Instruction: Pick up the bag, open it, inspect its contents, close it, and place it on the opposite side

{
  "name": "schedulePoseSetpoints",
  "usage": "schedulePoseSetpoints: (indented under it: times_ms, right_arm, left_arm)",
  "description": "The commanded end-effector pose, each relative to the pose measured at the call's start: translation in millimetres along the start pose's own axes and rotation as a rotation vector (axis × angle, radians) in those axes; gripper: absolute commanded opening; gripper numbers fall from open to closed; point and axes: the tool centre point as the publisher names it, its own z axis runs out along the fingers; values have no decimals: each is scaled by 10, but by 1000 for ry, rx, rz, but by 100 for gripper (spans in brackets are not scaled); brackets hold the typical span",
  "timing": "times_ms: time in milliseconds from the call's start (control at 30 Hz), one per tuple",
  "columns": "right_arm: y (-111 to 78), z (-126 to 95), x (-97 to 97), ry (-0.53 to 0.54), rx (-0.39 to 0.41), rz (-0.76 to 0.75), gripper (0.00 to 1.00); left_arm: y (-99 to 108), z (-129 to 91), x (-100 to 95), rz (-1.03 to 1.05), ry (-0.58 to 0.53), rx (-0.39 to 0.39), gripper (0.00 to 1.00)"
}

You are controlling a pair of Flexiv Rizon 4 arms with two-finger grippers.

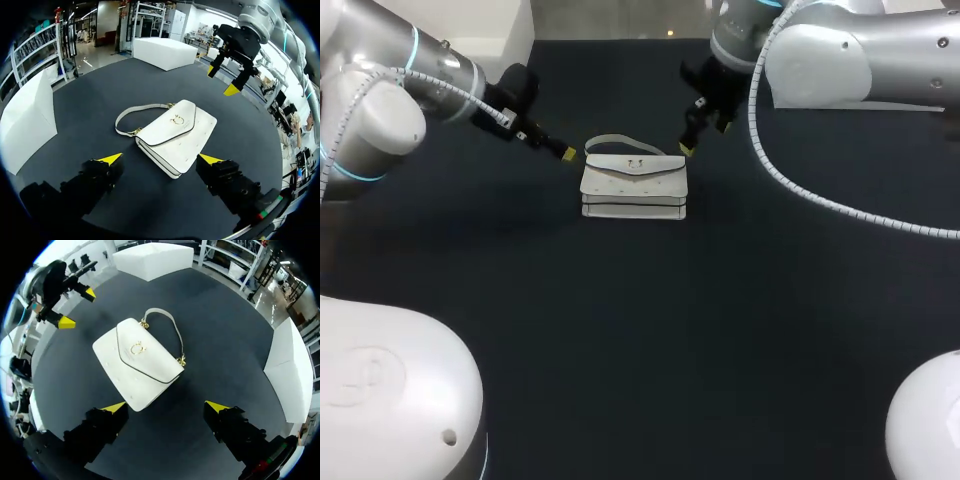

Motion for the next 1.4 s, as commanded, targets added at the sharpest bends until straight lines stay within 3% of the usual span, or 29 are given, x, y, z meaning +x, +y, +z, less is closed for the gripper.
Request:
schedulePoseSetpoints:
  times_ms: [33,267,433,667,800,833,1267,1333,1400]
  right_arm:
    - [-139,51,-40,112,-206,434,100]
    - [-181,107,-66,141,-215,488,100]
    - [-180,154,-62,153,-214,509,100]
    - [-171,192,-44,156,-218,541,100]
    - [-162,220,-54,168,-197,558,100]
    - [-147,235,-70,162,-126,564,100]
    - [-147,235,-70,162,-126,564,100]
    - [-49,266,-63,152,-113,613,100]
    - [21,281,-67,223,-109,658,100]
  left_arm:
    - [13,21,-10,-723,0,88,100]
    - [32,11,-175,-891,132,98,100]
    - [45,67,-189,-950,285,40,100]
    - [60,181,-197,-993,396,-18,100]
    - [42,225,-179,-974,398,-58,100]
    - [42,225,-179,-974,398,-58,100]
    - [42,225,-179,-974,398,-58,100]
    - [42,225,-179,-974,398,-58,100]
    - [36,229,-184,-958,396,-42,100]
